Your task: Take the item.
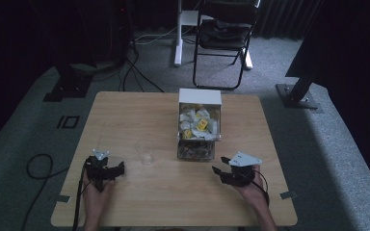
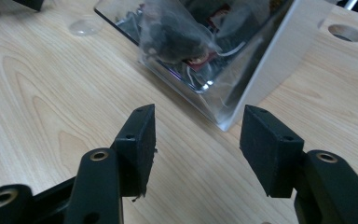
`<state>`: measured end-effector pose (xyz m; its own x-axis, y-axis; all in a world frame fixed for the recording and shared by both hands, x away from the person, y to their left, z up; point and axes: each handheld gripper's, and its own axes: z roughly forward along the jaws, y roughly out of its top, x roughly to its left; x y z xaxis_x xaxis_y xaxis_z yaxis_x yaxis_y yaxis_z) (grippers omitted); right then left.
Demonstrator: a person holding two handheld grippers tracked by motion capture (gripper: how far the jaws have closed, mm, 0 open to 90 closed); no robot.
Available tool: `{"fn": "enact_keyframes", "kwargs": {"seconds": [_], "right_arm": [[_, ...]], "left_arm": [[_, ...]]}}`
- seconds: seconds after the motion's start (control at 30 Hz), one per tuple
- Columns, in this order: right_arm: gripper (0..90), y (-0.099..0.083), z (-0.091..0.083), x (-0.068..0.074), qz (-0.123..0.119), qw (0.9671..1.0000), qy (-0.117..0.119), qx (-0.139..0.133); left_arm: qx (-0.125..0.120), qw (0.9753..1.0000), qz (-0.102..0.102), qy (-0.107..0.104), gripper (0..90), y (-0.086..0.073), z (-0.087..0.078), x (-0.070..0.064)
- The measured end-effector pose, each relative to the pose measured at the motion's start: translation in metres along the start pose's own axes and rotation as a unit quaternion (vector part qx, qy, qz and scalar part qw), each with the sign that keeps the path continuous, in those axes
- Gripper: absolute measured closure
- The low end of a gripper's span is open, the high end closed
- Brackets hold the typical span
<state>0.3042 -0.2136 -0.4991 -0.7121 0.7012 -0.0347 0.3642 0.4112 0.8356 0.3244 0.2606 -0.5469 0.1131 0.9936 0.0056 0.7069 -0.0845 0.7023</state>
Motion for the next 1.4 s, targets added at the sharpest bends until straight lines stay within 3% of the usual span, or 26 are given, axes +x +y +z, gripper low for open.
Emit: {"fn": "enact_keyframes", "kwargs": {"seconds": [0.7, 0.97, 1.4], "right_arm": [[51.0, 0.016, 0.003, 0.015, -0.034, 0.999, 0.022, -0.019], [51.5, 0.024, 0.015, 0.02, -0.051, 0.9981, 0.031, -0.017], [52.6, 0.028, 0.032, 0.017, -0.053, 0.9977, 0.042, -0.005]], "left_arm": [[0.001, 1.0, 0.001, 0.0, 8.4, 0.0, 0.0, 0.0], [0.001, 1.0, 0.001, 0.001, 8.4, 0.0, 0.0, 0.0], [0.001, 1.0, 0.001, 0.001, 8.4, 0.0, 0.0, 0.0]]}}
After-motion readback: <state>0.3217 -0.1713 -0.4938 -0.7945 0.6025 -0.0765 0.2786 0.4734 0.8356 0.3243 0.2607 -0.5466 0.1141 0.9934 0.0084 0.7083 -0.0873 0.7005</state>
